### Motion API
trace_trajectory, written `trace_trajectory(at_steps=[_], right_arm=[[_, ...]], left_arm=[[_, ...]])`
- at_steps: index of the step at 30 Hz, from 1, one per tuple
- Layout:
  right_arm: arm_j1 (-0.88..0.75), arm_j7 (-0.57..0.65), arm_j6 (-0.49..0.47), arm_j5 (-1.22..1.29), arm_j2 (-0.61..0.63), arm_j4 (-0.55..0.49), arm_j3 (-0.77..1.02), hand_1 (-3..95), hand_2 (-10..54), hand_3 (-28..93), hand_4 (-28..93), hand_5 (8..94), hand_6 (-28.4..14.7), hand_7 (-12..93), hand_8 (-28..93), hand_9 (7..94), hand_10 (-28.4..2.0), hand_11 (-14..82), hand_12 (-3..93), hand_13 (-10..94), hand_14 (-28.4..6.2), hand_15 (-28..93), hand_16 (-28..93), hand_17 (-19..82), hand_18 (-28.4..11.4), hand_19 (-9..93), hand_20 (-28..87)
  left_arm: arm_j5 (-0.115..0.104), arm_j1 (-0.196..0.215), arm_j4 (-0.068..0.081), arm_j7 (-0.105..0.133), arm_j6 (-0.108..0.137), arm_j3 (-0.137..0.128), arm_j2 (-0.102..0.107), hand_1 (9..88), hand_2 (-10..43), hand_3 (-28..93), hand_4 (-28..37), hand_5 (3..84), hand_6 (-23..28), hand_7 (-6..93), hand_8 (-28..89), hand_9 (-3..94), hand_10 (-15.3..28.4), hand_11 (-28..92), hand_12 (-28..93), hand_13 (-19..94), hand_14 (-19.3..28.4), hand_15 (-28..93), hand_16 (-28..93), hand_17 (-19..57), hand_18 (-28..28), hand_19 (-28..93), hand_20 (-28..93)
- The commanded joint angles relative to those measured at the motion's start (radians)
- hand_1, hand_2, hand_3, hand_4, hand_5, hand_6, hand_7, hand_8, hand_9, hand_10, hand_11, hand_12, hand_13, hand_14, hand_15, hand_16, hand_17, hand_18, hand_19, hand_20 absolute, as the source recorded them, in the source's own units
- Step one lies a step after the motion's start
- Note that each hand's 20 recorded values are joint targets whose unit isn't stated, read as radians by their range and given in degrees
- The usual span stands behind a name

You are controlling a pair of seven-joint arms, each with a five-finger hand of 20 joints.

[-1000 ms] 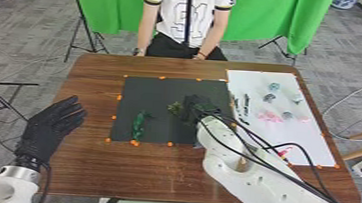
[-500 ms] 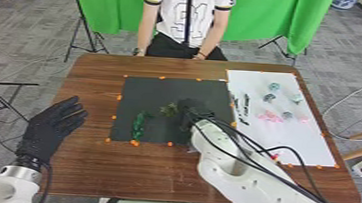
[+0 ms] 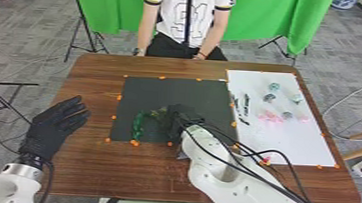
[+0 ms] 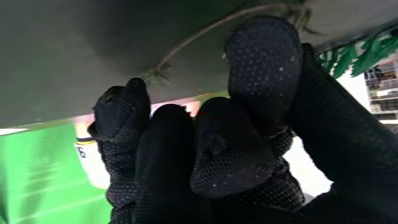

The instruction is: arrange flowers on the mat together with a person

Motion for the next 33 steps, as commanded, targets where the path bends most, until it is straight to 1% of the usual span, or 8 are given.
trace_trajectory(at_steps=[1, 16, 23, 25, 29, 30, 32, 33], right_arm=[[-0.012, 0.012, -0.004, -0.004, -0.003, 0.012, -0.001, 28.1, 1.4, 85, -14, 89.6, 2.7, 60, -9, 93.7, -8.2, 67.4, 35.9, 87, -8.8, 90, 31, 47, -22.6, 93, 31], [-0.028, 0.0, 0.003, -0.009, 0.008, -0.047, 0.045, 20.4, 4.0, 79, -22, 90.6, 2.7, 58, -9, 93.7, -8.6, 67.4, 35.4, 88, -9.0, 89, 31, 47, -22.8, 93, 31], [-0.073, -0.022, 0.032, 0.035, 0.05, -0.162, 0.153, 17.7, 6.7, 77, -23, 90.8, 2.5, 58, -8, 93.7, -8.8, 67.1, 35.5, 88, -9.0, 89, 31, 47, -23.1, 93, 32], [-0.11, -0.065, 0.016, 0.109, 0.06, -0.199, 0.233, 17.5, 7.3, 77, -23, 90.5, 2.3, 57, -8, 93.7, -9.1, 66.3, 35.6, 87, -9.4, 89, 31, 46, -23.0, 93, 31], [-0.221, -0.155, 0.141, 0.33, 0.132, -0.275, 0.392, 18.9, 11.0, 77, -22, 87.5, 0.3, 50, -9, 89.3, -11.8, 61.2, 35.0, 82, -11.8, 86, 31, 39, -22.3, 87, 28], [-0.271, -0.239, 0.15, 0.373, 0.151, -0.284, 0.455, 19.6, 11.3, 77, -21, 85.0, -0.8, 47, -10, 86.7, -12.6, 58.8, 34.4, 78, -12.5, 84, 30, 35, -21.6, 84, 28], [-0.375, -0.398, 0.045, 0.607, 0.166, -0.297, 0.629, 20.1, 11.2, 77, -20, 79.5, -1.9, 44, -10, 81.3, -13.4, 55.5, 33.7, 71, -13.3, 81, 29, 30, -21.1, 78, 29], [-0.422, -0.473, 0.0, 0.751, 0.173, -0.289, 0.703, 20.0, 10.8, 79, -20, 72.6, -2.9, 40, -10, 73.7, -14.0, 51.9, 32.1, 65, -13.8, 77, 27, 25, -21.0, 72, 30]], left_arm=[[0.008, 0.006, 0.008, -0.016, -0.011, 0.002, -0.004, 27.8, 2.5, 73, -20.0, 40.7, 6.3, 17.8, -9, 33.6, 14.2, 27, 13, 27, 16.0, 37, -2, -7.4, 20.3, 48, 10], [0.007, 0.007, 0.007, -0.014, -0.014, 0.002, -0.001, 27.7, 2.4, 73, -20.0, 40.7, 6.2, 17.8, -9, 33.6, 14.3, 27, 13, 27, 15.9, 37, -2, -7.4, 20.4, 48, 10], [0.007, 0.012, 0.005, -0.01, -0.013, -0.001, -0.006, 27.8, 2.5, 73, -20.1, 40.7, 6.2, 17.8, -9, 33.6, 14.2, 27, 13, 27, 16.0, 37, -2, -7.4, 20.4, 48, 10], [0.007, 0.019, 0.002, -0.005, -0.008, -0.006, -0.006, 27.8, 2.5, 73, -20.1, 40.6, 6.1, 17.7, -9, 33.6, 14.2, 27, 13, 27, 16.0, 37, -2, -7.4, 20.4, 48, 10], [0.006, 0.025, -0.002, 0.003, -0.007, -0.011, -0.012, 27.9, 2.5, 73, -20.1, 40.6, 6.3, 17.7, -9, 33.6, 14.2, 27, 13, 27, 16.0, 37, -2, -7.4, 20.4, 48, 10], [0.006, 0.027, -0.003, 0.007, -0.007, -0.013, -0.013, 27.9, 2.5, 73, -20.1, 40.7, 6.3, 17.7, -9, 33.6, 14.2, 27, 13, 27, 16.0, 37, -2, -7.4, 20.4, 48, 10], [0.006, 0.034, -0.008, 0.011, 0.0, -0.017, -0.015, 27.9, 2.5, 72, -20.1, 40.7, 6.2, 17.7, -9, 33.6, 14.2, 27, 13, 27, 16.0, 37, -2, -7.4, 20.4, 48, 10], [0.006, 0.036, -0.01, 0.014, 0.001, -0.02, -0.016, 27.9, 2.5, 72, -20.1, 40.7, 6.2, 17.7, -9, 33.6, 14.2, 27, 13, 27, 16.0, 37, -2, -7.4, 20.4, 48, 10]])
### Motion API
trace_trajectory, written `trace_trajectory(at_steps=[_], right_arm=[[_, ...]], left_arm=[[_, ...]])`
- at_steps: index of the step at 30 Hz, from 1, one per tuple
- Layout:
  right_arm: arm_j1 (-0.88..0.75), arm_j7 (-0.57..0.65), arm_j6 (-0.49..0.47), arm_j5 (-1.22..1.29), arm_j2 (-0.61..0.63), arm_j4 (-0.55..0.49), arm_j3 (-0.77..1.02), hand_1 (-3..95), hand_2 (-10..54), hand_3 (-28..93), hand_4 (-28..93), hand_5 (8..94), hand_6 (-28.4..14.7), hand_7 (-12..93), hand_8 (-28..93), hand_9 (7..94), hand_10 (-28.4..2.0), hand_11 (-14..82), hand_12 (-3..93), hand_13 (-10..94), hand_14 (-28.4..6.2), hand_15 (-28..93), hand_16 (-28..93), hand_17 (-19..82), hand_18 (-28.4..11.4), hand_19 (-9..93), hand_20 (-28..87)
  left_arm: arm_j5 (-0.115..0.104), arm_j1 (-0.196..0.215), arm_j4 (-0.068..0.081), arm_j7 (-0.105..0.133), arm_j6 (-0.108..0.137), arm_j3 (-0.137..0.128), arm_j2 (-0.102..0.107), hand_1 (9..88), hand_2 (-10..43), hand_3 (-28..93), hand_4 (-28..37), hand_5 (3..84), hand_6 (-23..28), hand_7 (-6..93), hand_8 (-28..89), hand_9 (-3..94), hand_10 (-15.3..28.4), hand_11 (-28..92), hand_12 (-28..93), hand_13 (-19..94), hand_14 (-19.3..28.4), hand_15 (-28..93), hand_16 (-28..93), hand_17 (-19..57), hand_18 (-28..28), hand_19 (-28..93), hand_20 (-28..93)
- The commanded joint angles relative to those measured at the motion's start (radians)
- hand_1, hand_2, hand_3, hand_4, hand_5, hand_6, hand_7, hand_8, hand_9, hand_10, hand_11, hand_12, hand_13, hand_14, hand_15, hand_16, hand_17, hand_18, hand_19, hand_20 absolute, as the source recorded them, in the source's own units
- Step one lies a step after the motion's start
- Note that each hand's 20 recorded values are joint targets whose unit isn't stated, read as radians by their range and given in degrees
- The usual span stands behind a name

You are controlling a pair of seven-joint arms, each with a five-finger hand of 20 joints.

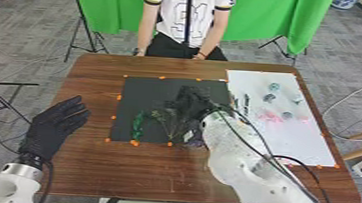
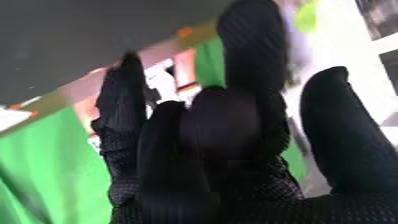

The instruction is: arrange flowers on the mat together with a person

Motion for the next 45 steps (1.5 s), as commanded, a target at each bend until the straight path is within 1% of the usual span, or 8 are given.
trace_trajectory(at_steps=[1, 3, 7, 10, 19, 25, 36, 45], right_arm=[[-0.314, -0.407, -0.055, 0.665, 0.137, -0.038, 0.461, 20.1, 10.5, 79, -20, 69.3, -2.9, 39, -11, 70.3, -14.6, 50.0, 31.4, 62, -14.0, 75, 26, 24, -21.3, 69, 29], [-0.39, -0.489, -0.136, 0.831, 0.15, -0.015, 0.564, 20.2, 9.9, 81, -21, 62.4, -4.1, 34, -12, 62.7, -16.7, 42.5, 29.1, 55, -14.5, 68, 23, 21, -22.1, 65, 29], [-0.528, -0.591, -0.092, 0.841, 0.155, -0.005, 0.695, 19.3, 9.1, 86, -20, 50.5, -4.3, 30, -13, 49.0, -16.6, 30.2, 25.8, 42, -14.0, 52, 19, 16, -22.6, 60, 28], [-0.632, -0.631, 0.008, 0.824, 0.146, -0.014, 0.765, 17.1, 10.5, 89, -17, 46.8, -3.3, 28, -13, 45.5, -16.3, 25.3, 25.3, 39, -13.5, 45, 19, 14, -22.5, 57, 29], [-0.816, -0.736, 0.207, 1.035, 0.076, -0.07, 0.865, 13.3, 9.4, 90, -16, 45.2, -4.4, 23, -11, 44.1, -16.1, 20.0, 24.9, 38, -13.6, 38, 22, 13, -22.9, 53, 30], [-0.852, -0.743, 0.195, 1.057, 0.078, -0.08, 0.895, 13.6, 8.7, 90, -16, 46.3, -4.3, 24, -10, 45.3, -16.4, 20.0, 25.1, 39, -13.8, 38, 23, 13, -23.0, 53, 30], [-0.86, -0.772, 0.196, 1.061, 0.041, -0.078, 0.923, 13.9, 7.9, 91, -17, 47.5, -4.7, 23, -11, 46.3, -16.2, 20.6, 25.1, 40, -13.7, 39, 23, 13, -22.9, 53, 30], [-0.855, -0.754, 0.196, 1.042, 0.035, -0.078, 0.924, 14.2, 7.7, 91, -17, 48.4, -5.0, 23, -10, 46.9, -16.2, 20.9, 24.9, 41, -13.6, 39, 23, 13, -22.9, 53, 31]], left_arm=[[0.003, 0.037, -0.012, 0.02, 0.006, -0.017, -0.015, 27.9, 2.5, 72, -20.1, 40.7, 6.2, 17.7, -9, 33.6, 14.2, 27, 13, 27, 16.0, 37, -2, -7.4, 20.4, 48, 10], [0.008, 0.047, -0.018, 0.022, 0.011, -0.025, -0.016, 27.9, 2.5, 73, -20.0, 40.7, 6.2, 17.7, -9, 33.5, 14.2, 27, 13, 27, 16.0, 37, -2, -7.4, 20.4, 48, 10], [0.008, 0.063, -0.024, 0.064, 0.047, -0.019, -0.012, 27.9, 2.3, 73, -19.9, 40.6, 6.2, 17.7, -9, 33.5, 14.1, 27, 13, 27, 16.0, 37, -2, -7.3, 20.4, 48, 10], [0.039, 0.058, -0.025, 0.072, 0.07, -0.012, -0.014, 28.6, 2.0, 73, -19.7, 40.7, 6.2, 17.9, -9, 33.7, 14.1, 27, 13, 27, 16.0, 37, -1, -7.2, 20.5, 48, 10], [0.023, 0.055, -0.021, 0.086, 0.04, -0.024, -0.017, 28.9, 1.5, 73, -19.2, 40.8, 6.1, 18.7, -9, 33.8, 13.9, 28, 13, 28, 15.8, 38, -2, -7.0, 20.6, 48, 10], [0.019, 0.068, -0.025, 0.062, 0.035, -0.022, -0.043, 28.9, 1.5, 73, -19.1, 40.8, 6.1, 18.6, -9, 33.6, 13.8, 28, 13, 28, 15.8, 38, -2, -7.0, 20.6, 48, 10], [0.007, 0.064, -0.027, 0.083, 0.057, -0.007, -0.039, 28.7, 1.6, 73, -19.4, 40.6, 6.1, 18.3, -9, 33.4, 14.0, 28, 13, 27, 15.8, 38, -2, -7.0, 20.6, 48, 10], [0.018, 0.052, -0.022, 0.069, 0.043, -0.003, -0.046, 28.7, 1.7, 73, -19.6, 40.9, 6.2, 18.4, -9, 33.5, 14.0, 28, 13, 27, 15.9, 37, -2, -7.0, 20.6, 48, 10]])
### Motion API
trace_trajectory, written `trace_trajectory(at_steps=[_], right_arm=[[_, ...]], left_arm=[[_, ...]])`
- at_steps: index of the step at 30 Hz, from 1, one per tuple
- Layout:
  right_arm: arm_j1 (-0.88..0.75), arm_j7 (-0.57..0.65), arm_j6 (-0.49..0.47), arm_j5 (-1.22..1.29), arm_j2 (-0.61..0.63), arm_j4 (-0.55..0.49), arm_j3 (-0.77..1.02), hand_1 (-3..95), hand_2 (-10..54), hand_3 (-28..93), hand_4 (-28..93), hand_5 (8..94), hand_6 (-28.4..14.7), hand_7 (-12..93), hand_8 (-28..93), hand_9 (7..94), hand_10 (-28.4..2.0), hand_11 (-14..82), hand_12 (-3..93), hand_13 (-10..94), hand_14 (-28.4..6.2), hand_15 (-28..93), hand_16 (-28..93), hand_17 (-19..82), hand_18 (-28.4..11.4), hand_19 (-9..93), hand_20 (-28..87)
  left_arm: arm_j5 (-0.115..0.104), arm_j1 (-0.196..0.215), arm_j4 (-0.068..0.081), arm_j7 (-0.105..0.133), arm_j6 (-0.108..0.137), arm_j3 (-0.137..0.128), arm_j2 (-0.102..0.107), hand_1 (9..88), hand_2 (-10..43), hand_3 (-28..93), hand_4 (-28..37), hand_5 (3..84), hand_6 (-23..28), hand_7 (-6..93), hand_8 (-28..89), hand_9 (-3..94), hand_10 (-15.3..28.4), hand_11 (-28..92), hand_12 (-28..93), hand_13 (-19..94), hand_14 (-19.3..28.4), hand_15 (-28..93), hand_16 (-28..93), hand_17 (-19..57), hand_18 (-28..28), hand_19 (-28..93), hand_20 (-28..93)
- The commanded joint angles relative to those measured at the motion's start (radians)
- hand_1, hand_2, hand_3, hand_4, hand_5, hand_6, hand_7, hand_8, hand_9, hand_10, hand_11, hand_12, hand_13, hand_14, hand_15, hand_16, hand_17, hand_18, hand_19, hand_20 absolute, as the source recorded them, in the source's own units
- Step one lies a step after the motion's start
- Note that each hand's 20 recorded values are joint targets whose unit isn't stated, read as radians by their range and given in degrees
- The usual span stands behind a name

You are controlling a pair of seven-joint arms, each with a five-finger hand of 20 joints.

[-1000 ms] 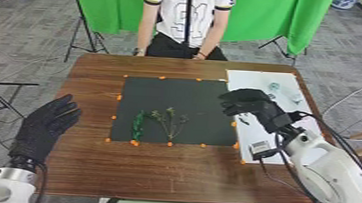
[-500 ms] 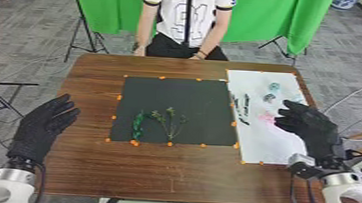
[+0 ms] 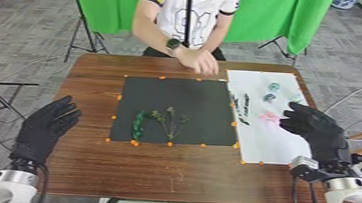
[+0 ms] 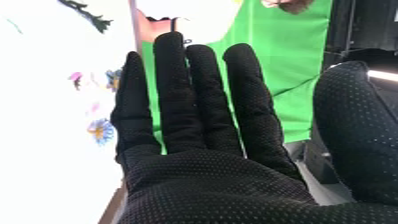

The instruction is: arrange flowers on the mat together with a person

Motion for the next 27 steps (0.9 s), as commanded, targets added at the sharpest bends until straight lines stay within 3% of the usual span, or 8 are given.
trace_trajectory(at_steps=[1, 4, 8, 14, 19, 24, 27], right_arm=[[0.001, 0.009, -0.002, -0.03, -0.014, -0.001, -0.004, 14.2, 7.7, 91, -17, 48.5, -5.0, 23, -10, 46.9, -16.2, 20.9, 24.9, 41, -13.7, 39, 23, 13, -22.9, 53, 31], [-0.004, 0.022, -0.011, -0.038, -0.016, -0.004, -0.003, 14.3, 7.8, 91, -17, 48.5, -5.0, 23, -10, 46.9, -16.2, 20.8, 24.8, 41, -13.7, 39, 23, 13, -22.9, 53, 31], [0.003, 0.037, 0.007, -0.05, -0.009, -0.007, -0.004, 14.4, 7.8, 91, -18, 48.5, -5.0, 23, -10, 47.1, -16.2, 20.9, 24.8, 41, -13.6, 39, 23, 13, -22.9, 53, 31], [0.01, 0.057, -0.037, -0.082, -0.018, -0.003, -0.004, 14.3, 7.8, 91, -18, 48.7, -4.9, 23, -10, 47.3, -16.3, 20.9, 24.9, 41, -13.9, 39, 23, 13, -23.0, 53, 31], [0.015, 0.056, -0.025, -0.078, -0.008, -0.001, -0.007, 14.4, 7.7, 91, -18, 48.8, -4.9, 22, -10, 47.5, -16.3, 20.8, 24.9, 41, -13.9, 39, 23, 13, -23.0, 53, 31], [0.012, 0.077, -0.067, -0.096, -0.02, -0.001, -0.002, 14.5, 7.7, 91, -18, 48.9, -4.9, 22, -10, 47.6, -16.3, 20.8, 24.8, 41, -13.9, 39, 23, 13, -23.0, 53, 31], [0.015, 0.071, -0.05, -0.091, -0.014, 0.0, -0.005, 14.5, 7.6, 91, -18, 48.7, -4.9, 22, -10, 47.6, -16.3, 20.7, 24.8, 41, -14.0, 39, 23, 13, -23.0, 53, 31]], left_arm=[[-0.005, 0.021, 0.0, -0.01, 0.001, 0.005, -0.02, 28.7, 1.8, 73, -19.6, 40.9, 6.2, 18.4, -9, 33.5, 14.0, 28, 13, 27, 15.9, 37, -2, -7.0, 20.6, 48, 10], [-0.004, 0.027, 0.0, -0.018, 0.001, 0.006, -0.025, 28.6, 1.8, 73, -19.6, 40.8, 6.1, 18.5, -9, 33.6, 14.0, 27, 13, 27, 15.9, 38, -2, -7.0, 20.6, 48, 10], [0.002, -0.006, 0.011, -0.02, -0.014, 0.015, -0.01, 28.6, 1.7, 73, -19.6, 40.9, 6.1, 18.5, -9, 33.6, 14.1, 28, 13, 28, 16.0, 38, -2, -7.0, 20.6, 48, 10], [0.001, 0.021, 0.004, -0.026, -0.014, 0.005, -0.011, 28.6, 1.7, 73, -19.7, 40.9, 6.2, 18.5, -9, 33.6, 14.0, 28, 13, 27, 16.0, 38, -2, -7.0, 20.6, 48, 10], [0.003, -0.006, 0.012, -0.029, -0.021, 0.01, 0.012, 28.5, 1.8, 73, -19.7, 41.0, 6.3, 18.2, -9, 33.7, 14.1, 28, 13, 28, 16.0, 38, -2, -7.0, 20.6, 48, 10], [-0.002, 0.008, 0.009, -0.034, -0.019, 0.007, 0.002, 28.5, 1.8, 73, -19.6, 40.9, 6.2, 18.2, -9, 33.7, 14.0, 28, 13, 27, 16.0, 38, -2, -7.0, 20.6, 48, 10], [0.002, -0.006, 0.015, -0.035, -0.028, 0.013, 0.006, 28.5, 1.8, 73, -19.6, 40.9, 6.2, 18.2, -9, 33.6, 13.9, 28, 13, 27, 16.0, 38, -2, -7.0, 20.6, 48, 10]])
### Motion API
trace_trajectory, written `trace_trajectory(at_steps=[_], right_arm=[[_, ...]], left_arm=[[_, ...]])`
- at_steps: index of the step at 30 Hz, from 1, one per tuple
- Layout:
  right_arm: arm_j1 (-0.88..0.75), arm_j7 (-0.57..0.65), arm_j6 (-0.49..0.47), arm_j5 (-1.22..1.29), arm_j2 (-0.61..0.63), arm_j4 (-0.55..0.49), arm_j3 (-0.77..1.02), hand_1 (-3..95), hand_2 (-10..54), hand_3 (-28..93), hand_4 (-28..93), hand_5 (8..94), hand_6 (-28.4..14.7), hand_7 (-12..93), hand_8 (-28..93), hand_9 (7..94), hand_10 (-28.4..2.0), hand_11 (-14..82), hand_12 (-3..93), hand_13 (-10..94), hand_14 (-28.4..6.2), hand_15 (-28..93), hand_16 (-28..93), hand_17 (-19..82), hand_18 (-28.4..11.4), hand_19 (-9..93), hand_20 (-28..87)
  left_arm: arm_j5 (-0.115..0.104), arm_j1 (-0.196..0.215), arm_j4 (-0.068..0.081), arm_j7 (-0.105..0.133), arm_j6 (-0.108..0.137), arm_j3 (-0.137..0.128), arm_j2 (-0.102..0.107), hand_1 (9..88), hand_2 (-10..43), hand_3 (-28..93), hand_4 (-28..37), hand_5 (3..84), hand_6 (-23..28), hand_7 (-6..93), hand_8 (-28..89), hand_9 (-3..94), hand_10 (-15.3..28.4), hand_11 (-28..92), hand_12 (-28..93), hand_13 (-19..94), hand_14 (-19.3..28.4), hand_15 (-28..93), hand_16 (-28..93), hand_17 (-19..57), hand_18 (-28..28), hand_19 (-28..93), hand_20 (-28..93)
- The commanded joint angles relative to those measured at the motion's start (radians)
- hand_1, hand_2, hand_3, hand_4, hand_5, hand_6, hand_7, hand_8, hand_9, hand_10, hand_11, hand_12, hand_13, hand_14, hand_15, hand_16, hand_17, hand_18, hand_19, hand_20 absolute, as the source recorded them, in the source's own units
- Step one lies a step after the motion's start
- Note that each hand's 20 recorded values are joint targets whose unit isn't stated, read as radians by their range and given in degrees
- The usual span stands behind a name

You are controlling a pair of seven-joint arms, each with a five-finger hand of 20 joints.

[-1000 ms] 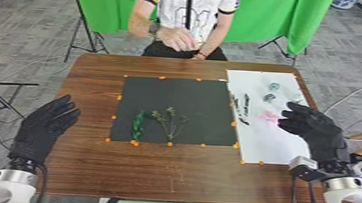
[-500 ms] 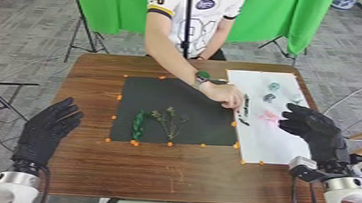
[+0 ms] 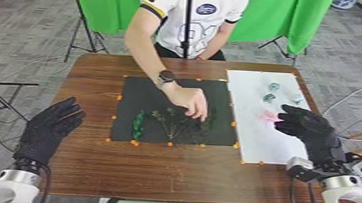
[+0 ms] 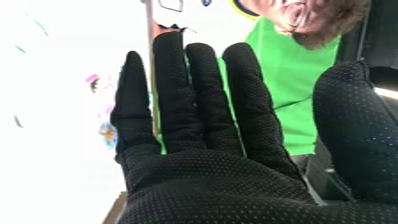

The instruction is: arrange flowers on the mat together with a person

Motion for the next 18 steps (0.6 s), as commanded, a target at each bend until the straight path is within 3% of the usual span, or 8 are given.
trace_trajectory(at_steps=[1, 3, 6, 9, 15, 18], right_arm=[[-0.001, 0.009, -0.014, -0.014, -0.003, -0.001, 0.0, 14.5, 7.6, 91, -18, 48.7, -4.9, 22, -10, 47.6, -16.3, 20.8, 24.8, 41, -13.9, 39, 23, 13, -23.0, 53, 31], [0.002, 0.007, -0.015, -0.015, 0.001, 0.002, -0.007, 14.5, 7.6, 91, -19, 48.8, -4.9, 22, -10, 47.6, -16.3, 20.8, 24.8, 41, -13.9, 39, 23, 13, -23.0, 53, 31], [0.005, 0.018, -0.021, -0.019, -0.002, 0.002, -0.01, 14.5, 7.6, 91, -19, 48.8, -4.9, 22, -10, 47.6, -16.3, 20.8, 24.8, 41, -14.0, 39, 23, 13, -23.0, 53, 31], [0.002, 0.02, -0.024, -0.02, -0.006, 0.002, -0.008, 14.5, 7.6, 91, -19, 48.7, -4.9, 22, -10, 47.6, -16.3, 20.7, 24.8, 41, -14.0, 39, 23, 13, -23.0, 53, 31], [0.002, 0.021, -0.035, -0.023, -0.009, 0.003, -0.001, 14.5, 7.5, 90, -19, 48.7, -4.9, 22, -10, 47.6, -16.3, 20.7, 24.9, 41, -14.0, 39, 23, 13, -23.0, 53, 31], [-0.001, 0.023, -0.038, -0.019, -0.007, 0.004, 0.0, 14.6, 7.5, 90, -19, 48.7, -4.9, 22, -10, 47.7, -16.4, 20.7, 24.8, 41, -14.0, 39, 23, 13, -23.0, 53, 30]], left_arm=[[0.003, -0.003, 0.011, -0.021, -0.018, 0.004, -0.001, 28.5, 1.8, 73, -19.6, 40.9, 6.2, 18.2, -9, 33.7, 13.9, 28, 13, 27, 16.0, 38, -2, -7.0, 20.6, 48, 10], [0.001, -0.001, 0.01, -0.019, -0.016, 0.002, 0.005, 28.5, 1.8, 73, -19.6, 40.9, 6.2, 18.2, -9, 33.7, 14.0, 28, 13, 27, 16.0, 38, -2, -7.0, 20.6, 48, 10], [-0.002, 0.006, 0.007, -0.021, -0.008, 0.005, -0.004, 28.4, 1.8, 73, -19.6, 41.0, 6.2, 18.2, -9, 34.0, 14.1, 28, 13, 27, 16.0, 38, -2, -7.0, 20.6, 48, 10], [0.002, 0.002, 0.01, -0.033, -0.018, 0.01, -0.008, 28.4, 1.8, 73, -19.6, 41.0, 6.2, 18.2, -9, 34.1, 14.1, 28, 13, 27, 16.0, 38, -2, -7.0, 20.6, 48, 10], [0.004, -0.011, 0.013, -0.029, -0.025, 0.015, 0.001, 28.4, 1.8, 73, -19.6, 40.9, 6.2, 18.1, -9, 34.0, 14.2, 28, 12, 27, 16.0, 38, -2, -7.0, 20.6, 48, 10], [0.001, 0.004, 0.008, -0.026, -0.02, 0.01, -0.003, 28.4, 1.8, 73, -19.6, 41.0, 6.3, 18.0, -9, 34.0, 14.2, 28, 13, 27, 16.0, 38, -2, -7.1, 20.6, 48, 10]])
